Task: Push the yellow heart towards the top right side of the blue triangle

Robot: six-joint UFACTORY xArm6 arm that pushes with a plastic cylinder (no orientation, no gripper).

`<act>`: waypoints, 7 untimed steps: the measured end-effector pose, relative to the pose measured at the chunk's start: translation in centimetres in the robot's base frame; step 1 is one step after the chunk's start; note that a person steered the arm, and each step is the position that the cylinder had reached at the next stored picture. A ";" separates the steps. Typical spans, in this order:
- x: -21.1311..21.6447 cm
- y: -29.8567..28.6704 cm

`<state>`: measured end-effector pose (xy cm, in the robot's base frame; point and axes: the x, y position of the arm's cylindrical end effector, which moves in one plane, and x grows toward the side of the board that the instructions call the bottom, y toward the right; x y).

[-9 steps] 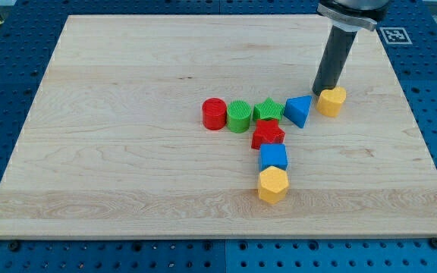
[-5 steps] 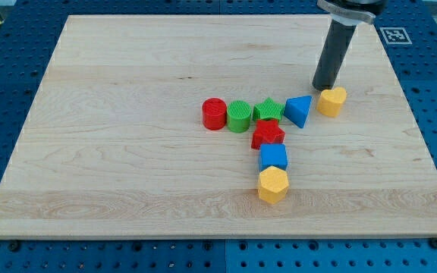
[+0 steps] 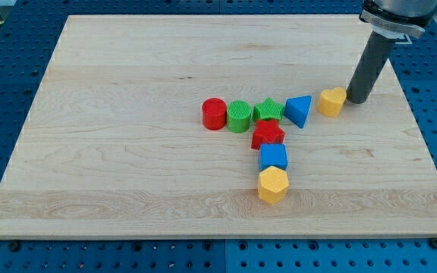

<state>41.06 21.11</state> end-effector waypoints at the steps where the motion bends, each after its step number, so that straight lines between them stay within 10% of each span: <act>1: 0.2 -0.2; 7: 1.2 -2.0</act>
